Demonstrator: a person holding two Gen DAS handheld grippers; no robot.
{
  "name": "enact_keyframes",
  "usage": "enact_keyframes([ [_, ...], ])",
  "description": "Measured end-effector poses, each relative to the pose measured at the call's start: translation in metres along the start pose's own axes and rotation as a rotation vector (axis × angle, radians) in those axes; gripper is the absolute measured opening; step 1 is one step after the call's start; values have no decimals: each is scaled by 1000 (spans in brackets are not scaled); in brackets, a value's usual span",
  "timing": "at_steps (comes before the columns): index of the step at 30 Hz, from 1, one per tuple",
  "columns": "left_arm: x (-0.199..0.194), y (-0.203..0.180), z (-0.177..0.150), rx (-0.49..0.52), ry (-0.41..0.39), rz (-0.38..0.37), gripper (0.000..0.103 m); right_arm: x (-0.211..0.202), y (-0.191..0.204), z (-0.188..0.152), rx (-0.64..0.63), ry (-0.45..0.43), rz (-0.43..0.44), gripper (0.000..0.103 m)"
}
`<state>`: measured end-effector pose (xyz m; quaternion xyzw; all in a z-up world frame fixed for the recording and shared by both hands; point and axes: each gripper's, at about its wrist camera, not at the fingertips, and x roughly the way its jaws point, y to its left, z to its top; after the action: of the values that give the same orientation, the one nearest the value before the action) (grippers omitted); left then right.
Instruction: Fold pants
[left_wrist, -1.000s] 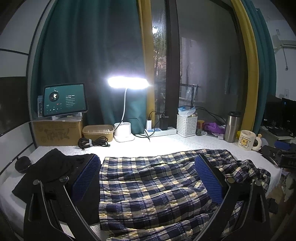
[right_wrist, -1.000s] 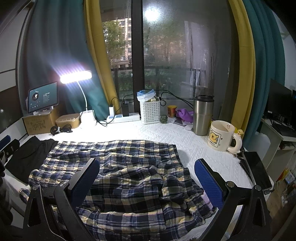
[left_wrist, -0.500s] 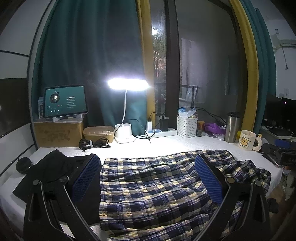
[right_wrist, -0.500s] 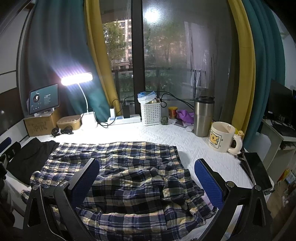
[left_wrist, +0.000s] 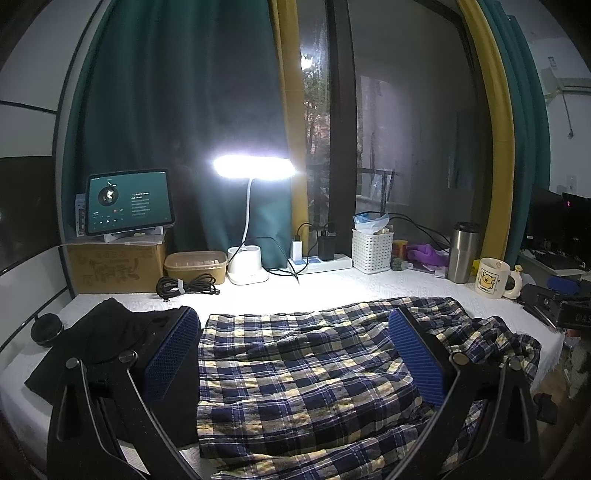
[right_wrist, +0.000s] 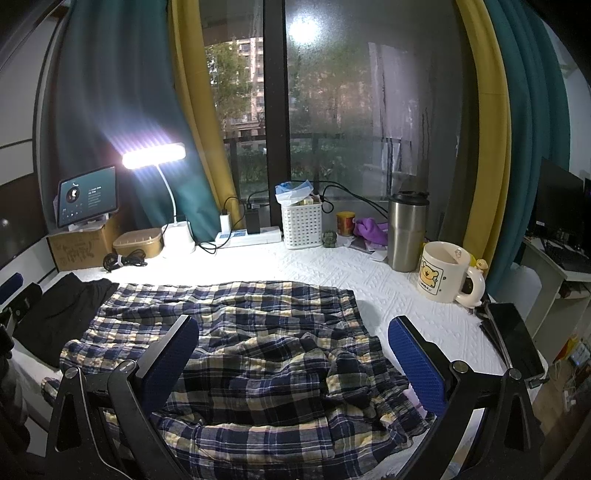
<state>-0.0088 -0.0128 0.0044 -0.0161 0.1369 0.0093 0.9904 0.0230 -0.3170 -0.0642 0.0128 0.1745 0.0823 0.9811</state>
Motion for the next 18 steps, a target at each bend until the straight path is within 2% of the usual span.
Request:
enact_keyframes([
  [18,1,-3,0,4,1,-7,102,3,0,-2,0,4,0,103],
])
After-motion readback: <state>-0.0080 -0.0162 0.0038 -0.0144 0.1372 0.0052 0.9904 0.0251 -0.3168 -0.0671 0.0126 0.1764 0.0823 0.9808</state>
